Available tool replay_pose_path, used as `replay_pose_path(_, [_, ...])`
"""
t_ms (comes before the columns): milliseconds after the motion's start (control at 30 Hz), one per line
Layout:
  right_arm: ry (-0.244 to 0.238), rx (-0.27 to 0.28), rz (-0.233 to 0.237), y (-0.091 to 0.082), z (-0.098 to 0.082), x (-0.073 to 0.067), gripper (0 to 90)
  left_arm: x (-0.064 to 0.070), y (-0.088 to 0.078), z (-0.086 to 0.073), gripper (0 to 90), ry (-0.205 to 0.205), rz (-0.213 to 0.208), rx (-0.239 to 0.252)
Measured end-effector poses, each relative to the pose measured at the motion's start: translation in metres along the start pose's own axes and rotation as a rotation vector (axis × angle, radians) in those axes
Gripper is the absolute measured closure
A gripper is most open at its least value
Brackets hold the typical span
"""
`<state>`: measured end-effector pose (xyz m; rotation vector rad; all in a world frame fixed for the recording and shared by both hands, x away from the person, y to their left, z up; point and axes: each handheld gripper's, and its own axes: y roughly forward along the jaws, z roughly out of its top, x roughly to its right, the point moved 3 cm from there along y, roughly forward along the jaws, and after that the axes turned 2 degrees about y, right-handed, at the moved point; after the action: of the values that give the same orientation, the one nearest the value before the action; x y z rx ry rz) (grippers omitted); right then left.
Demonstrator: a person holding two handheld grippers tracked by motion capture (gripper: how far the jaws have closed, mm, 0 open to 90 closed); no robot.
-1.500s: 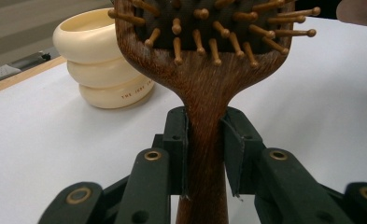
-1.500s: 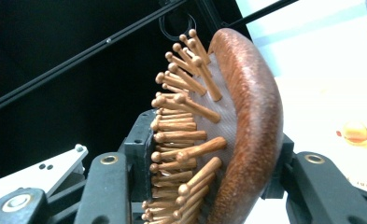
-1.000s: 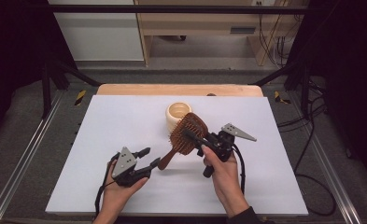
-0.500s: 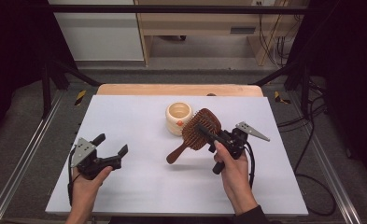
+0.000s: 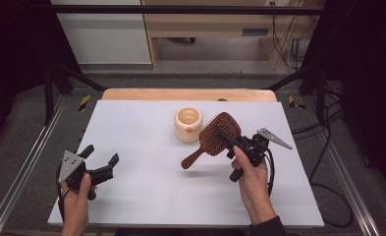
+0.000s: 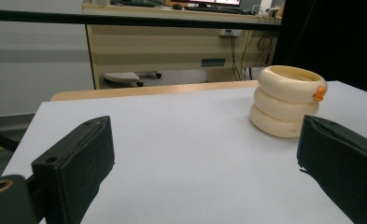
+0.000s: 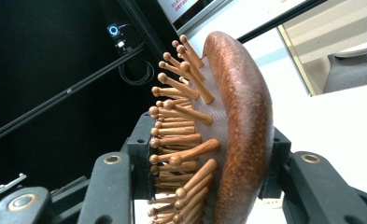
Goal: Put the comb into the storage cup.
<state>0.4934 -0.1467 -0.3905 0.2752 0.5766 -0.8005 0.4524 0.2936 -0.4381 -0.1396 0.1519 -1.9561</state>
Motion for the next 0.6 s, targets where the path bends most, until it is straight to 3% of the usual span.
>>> replay_pose_path(233, [-0.002,0.006,-0.022,-0.003,0.004,0.005,52.4,-0.003,0.003,-0.007,4.4,-0.009,0.013,-0.018])
replay_pose_path(600, [-0.008,0.005,-0.045,-0.006,0.012,0.004,52.4,-0.002,0.0,-0.007,4.2,0.0,0.009,0.0])
